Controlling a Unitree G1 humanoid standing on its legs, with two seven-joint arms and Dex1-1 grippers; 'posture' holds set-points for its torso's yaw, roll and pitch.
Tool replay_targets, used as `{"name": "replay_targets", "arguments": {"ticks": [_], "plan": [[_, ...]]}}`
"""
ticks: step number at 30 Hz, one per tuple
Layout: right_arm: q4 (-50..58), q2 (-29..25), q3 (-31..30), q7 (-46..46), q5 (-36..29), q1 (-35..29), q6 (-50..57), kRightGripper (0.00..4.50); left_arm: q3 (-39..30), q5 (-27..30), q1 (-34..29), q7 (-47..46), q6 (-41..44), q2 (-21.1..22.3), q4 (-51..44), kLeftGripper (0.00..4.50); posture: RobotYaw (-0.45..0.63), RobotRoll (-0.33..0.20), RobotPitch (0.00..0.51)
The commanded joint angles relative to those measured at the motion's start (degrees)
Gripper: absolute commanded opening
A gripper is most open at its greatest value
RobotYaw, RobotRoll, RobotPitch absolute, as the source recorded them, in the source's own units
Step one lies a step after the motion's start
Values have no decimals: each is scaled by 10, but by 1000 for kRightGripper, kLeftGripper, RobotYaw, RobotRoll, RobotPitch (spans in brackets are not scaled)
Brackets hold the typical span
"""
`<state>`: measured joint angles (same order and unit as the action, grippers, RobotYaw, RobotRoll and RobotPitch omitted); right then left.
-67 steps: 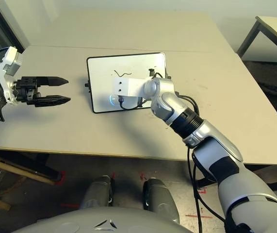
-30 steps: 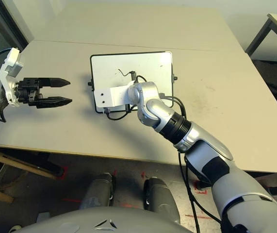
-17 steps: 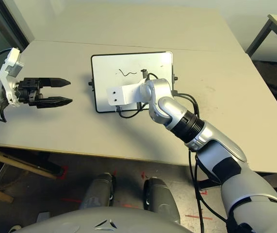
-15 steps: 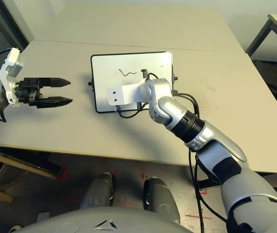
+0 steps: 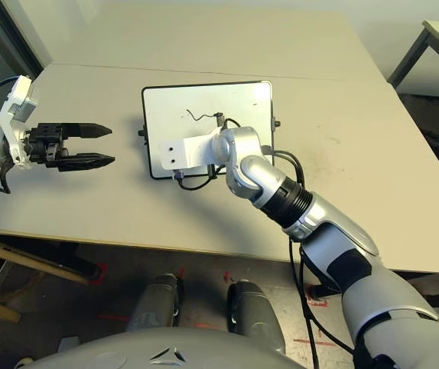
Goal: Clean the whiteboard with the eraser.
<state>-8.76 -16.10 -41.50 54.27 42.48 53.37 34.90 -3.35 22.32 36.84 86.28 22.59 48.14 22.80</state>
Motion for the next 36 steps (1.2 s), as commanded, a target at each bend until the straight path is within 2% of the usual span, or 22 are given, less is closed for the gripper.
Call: {"name": "replay_targets", "arguments": {"ticks": [1, 20, 29, 36], "plan": [[-22, 4, 9, -12, 2, 10, -9, 36, 3, 2, -1, -1, 0, 1, -12, 4500, 309, 0, 77], [-12, -85, 30, -2, 25, -2, -31, 33, 10, -4, 11, 3, -9, -6, 5, 4500, 286, 0, 79], [-9, -66, 100, 15, -27, 34, -4, 33, 10, -5, 15, 4, -10, -4, 9, 4500, 290, 0, 77], [-45, -69, 109, 1, -33, 48, -13, 33, 9, -5, 15, 3, -11, -3, 9, 4500, 293, 0, 74]]}}
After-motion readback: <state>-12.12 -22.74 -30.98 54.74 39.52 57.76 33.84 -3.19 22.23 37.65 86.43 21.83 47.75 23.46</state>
